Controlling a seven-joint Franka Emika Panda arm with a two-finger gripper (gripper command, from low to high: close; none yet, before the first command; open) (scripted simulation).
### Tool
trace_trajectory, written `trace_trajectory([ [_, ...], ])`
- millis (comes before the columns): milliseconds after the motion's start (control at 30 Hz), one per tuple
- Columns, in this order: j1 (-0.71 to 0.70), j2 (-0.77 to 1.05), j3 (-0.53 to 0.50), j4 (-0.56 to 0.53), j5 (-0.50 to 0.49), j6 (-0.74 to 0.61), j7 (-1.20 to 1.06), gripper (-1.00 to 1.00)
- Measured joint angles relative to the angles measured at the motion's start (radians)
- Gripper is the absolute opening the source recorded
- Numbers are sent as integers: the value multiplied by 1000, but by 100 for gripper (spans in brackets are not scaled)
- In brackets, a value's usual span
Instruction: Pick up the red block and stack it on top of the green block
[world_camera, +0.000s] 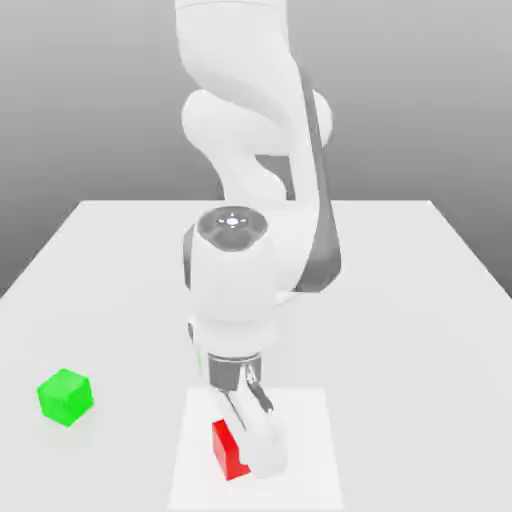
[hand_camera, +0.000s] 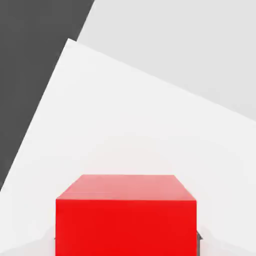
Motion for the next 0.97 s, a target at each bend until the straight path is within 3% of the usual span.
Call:
trace_trajectory([
  [200, -36, -180, 38, -28, 90, -151, -73, -100],
  [667, -434, -305, -141, -40, 139, -263, -323, -100],
  [733, -502, -280, -141, -39, 141, -239, -342, -100],
  [867, -484, -151, -122, -33, 145, -115, -349, -100],
  [900, -484, -127, -121, -32, 146, -92, -350, 100],
  [967, -484, -127, -121, -32, 146, -92, -350, 100],
])
